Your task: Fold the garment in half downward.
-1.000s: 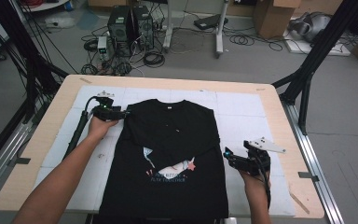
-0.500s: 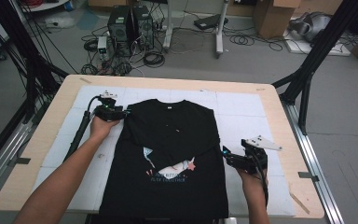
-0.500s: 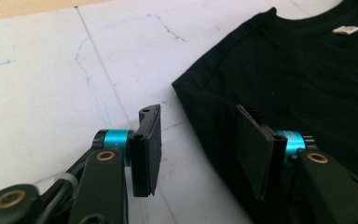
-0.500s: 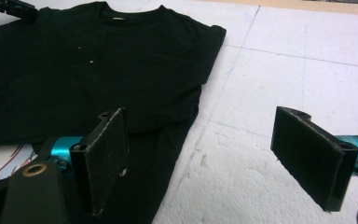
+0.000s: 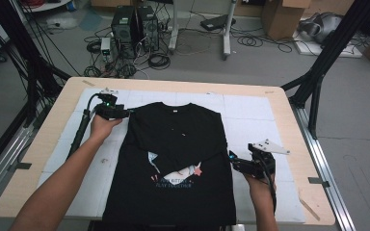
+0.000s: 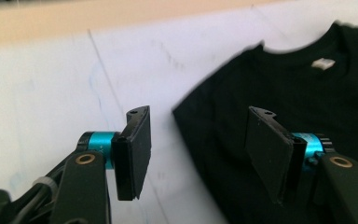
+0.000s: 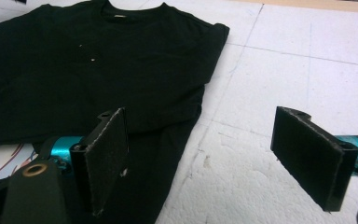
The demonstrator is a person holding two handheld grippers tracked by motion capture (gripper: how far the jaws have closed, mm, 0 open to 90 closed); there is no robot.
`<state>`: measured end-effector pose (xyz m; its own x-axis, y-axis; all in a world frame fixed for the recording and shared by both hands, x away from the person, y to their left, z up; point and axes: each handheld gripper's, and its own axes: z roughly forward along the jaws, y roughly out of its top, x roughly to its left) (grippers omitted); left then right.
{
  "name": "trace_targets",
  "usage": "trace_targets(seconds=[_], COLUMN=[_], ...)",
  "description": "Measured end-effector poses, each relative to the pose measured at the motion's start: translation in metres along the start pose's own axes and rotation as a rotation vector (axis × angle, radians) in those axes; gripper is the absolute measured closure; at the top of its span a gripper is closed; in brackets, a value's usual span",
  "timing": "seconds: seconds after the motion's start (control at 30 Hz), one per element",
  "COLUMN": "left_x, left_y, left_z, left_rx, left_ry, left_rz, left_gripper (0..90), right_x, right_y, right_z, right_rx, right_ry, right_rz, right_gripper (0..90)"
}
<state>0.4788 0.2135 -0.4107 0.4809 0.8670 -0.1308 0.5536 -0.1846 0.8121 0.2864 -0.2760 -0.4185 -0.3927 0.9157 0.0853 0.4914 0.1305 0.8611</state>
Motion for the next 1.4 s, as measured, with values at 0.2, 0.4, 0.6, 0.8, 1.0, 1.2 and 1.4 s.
trace_targets(seconds=[0.2, 0.4, 0.6, 0.8, 1.0, 1.2, 1.4], left_x=[0.001, 0.006, 0.009, 0.005, 0.007, 0.01, 0.012], left_y=[0.019, 0.002, -0.011, -0.015, -0.026, -0.026, -0.026], left_z=[0.005, 0.025, 0.034, 0.033, 0.032, 0.032, 0.032], left_rx=[0.0, 0.093, 0.127, 0.117, 0.053, 0.048, 0.047], left_ry=[-0.016, -0.015, -0.01, -0.006, -0.072, -0.093, -0.104], left_rz=[-0.011, -0.019, -0.04, 0.042, 0.029, -0.003, -0.019], left_gripper=[41.1, 43.1, 47.4, 60.6, 83.2, 84.6, 84.7], right_x=[-0.001, -0.003, -0.003, -0.004, -0.003, -0.004, -0.004], right_y=[0.001, -0.002, -0.001, -0.002, -0.002, 0.01, 0.054], right_z=[-0.002, -0.006, -0.006, -0.006, -0.001, 0.012, 0.045], right_rx=[-0.01, -0.01, -0.014, -0.009, 0.009, 0.031, 0.051], right_ry=[-0.004, -0.008, -0.009, -0.015, -0.01, 0.005, 0.026], right_rz=[0.004, 0.013, 0.011, 0.019, 0.006, -0.003, -0.067], right_gripper=[18.0, 18.0, 18.0, 18.0, 18.0, 18.0, 18.0])
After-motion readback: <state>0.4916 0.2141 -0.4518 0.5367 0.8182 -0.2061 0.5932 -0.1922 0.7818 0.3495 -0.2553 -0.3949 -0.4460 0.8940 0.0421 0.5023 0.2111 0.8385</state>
